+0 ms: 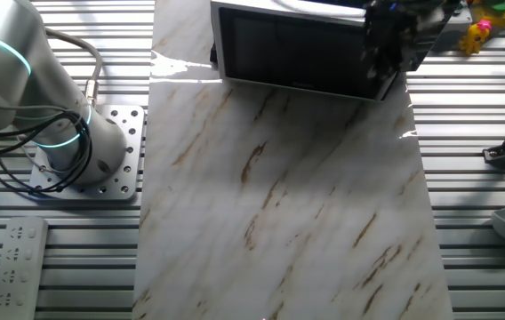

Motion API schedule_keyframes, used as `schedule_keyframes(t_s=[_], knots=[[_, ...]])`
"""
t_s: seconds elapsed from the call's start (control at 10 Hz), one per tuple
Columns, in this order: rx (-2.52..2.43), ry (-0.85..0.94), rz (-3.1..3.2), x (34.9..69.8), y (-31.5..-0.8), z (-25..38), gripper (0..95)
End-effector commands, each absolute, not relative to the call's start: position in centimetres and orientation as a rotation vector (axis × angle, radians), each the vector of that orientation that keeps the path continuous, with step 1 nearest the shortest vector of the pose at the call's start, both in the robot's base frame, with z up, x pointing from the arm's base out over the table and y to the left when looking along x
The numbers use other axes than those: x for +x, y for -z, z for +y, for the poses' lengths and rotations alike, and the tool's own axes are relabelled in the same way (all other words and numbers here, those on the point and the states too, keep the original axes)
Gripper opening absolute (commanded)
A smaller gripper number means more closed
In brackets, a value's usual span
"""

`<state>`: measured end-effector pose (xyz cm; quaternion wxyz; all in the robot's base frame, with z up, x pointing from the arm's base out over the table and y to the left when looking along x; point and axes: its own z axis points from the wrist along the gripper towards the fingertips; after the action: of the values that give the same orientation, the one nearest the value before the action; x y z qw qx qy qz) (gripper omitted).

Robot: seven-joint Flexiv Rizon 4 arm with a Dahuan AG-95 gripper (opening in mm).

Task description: Open the microwave door

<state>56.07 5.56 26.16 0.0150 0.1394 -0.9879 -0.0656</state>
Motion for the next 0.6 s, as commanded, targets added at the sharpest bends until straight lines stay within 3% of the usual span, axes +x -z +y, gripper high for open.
schedule_keyframes(t_s=[0.1,0.6], knots=[[0.400,0.211,-3.072,56.47,-27.46,6.51,19.0],[0.362,0.226,-3.064,56.71,-27.85,6.83,19.0]])
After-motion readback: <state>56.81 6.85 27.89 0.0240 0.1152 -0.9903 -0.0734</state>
